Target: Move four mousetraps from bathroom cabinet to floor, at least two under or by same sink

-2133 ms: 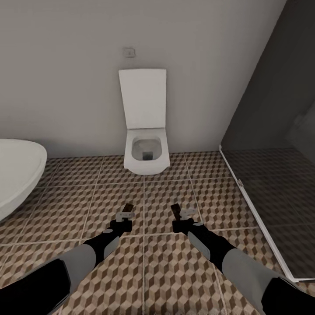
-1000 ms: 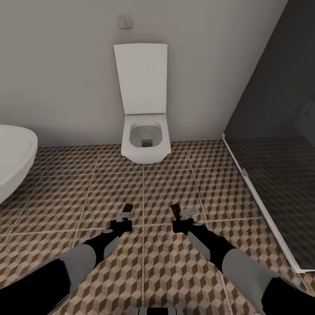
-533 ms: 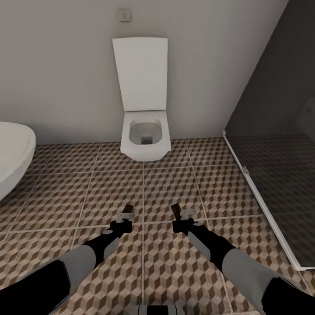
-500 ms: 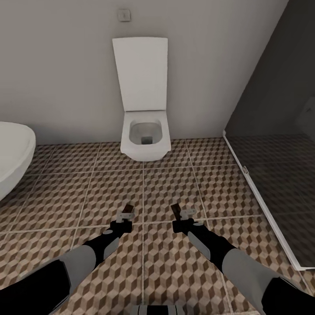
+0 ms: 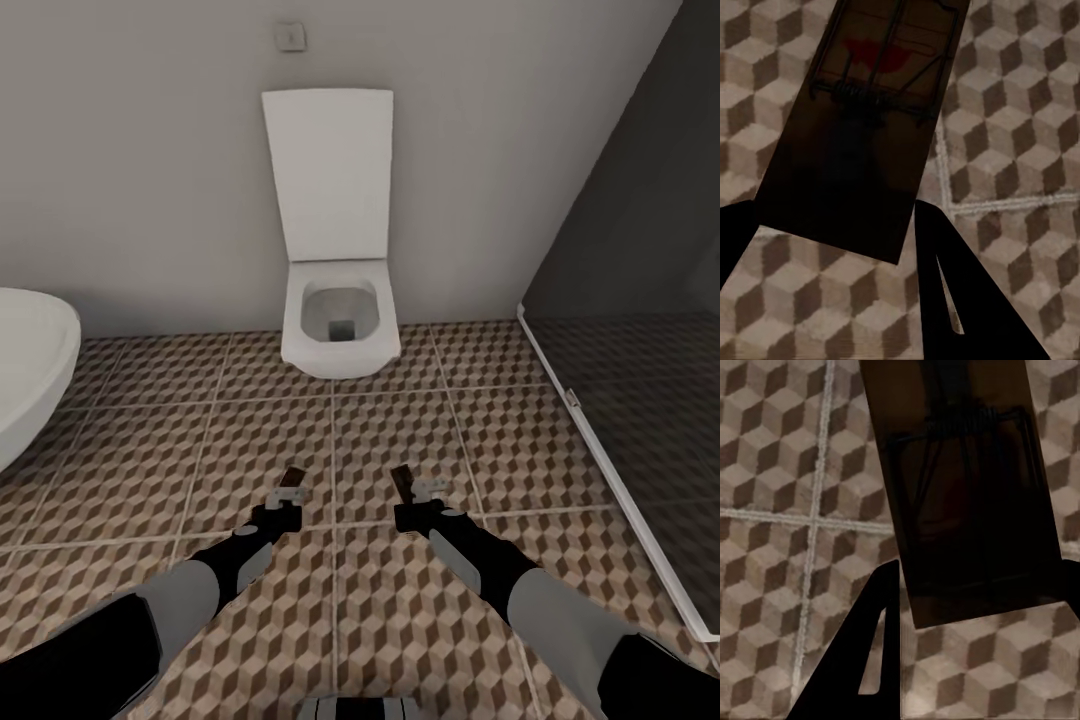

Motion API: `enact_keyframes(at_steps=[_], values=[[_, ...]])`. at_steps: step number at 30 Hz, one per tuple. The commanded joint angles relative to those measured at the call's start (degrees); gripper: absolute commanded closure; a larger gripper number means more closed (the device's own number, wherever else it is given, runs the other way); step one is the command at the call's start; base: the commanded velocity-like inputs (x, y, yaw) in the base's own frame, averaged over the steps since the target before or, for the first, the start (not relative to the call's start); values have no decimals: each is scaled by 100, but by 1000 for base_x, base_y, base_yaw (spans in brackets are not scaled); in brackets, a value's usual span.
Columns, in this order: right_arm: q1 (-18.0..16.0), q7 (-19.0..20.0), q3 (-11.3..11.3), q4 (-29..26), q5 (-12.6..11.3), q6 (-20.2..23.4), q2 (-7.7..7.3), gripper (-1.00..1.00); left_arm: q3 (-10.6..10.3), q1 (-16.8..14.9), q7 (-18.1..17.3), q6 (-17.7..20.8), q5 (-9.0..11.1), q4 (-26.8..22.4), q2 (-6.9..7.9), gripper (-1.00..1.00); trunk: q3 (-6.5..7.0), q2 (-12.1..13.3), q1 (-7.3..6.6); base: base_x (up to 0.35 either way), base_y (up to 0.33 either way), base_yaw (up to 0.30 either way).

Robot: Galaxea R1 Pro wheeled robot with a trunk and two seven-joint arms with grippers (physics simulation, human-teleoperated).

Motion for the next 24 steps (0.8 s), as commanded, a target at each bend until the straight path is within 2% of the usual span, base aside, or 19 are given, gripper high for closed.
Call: enact_keyframes(at_steps=[1,9,24], values=[[-6,-59,46,-16,-56,14,-8,100,-49,-2,42,-10,8,-4,0,100,-4,-1,2,230,137,0],[-6,-59,46,-16,-58,14,-8,100,-49,-2,42,-2,8,-4,0,100,-4,-1,2,234,89,0],[-6,-59,46,-16,-65,14,-6,100,-57,-1,42,8,8,-4,0,100,-4,-1,2,242,7,0]])
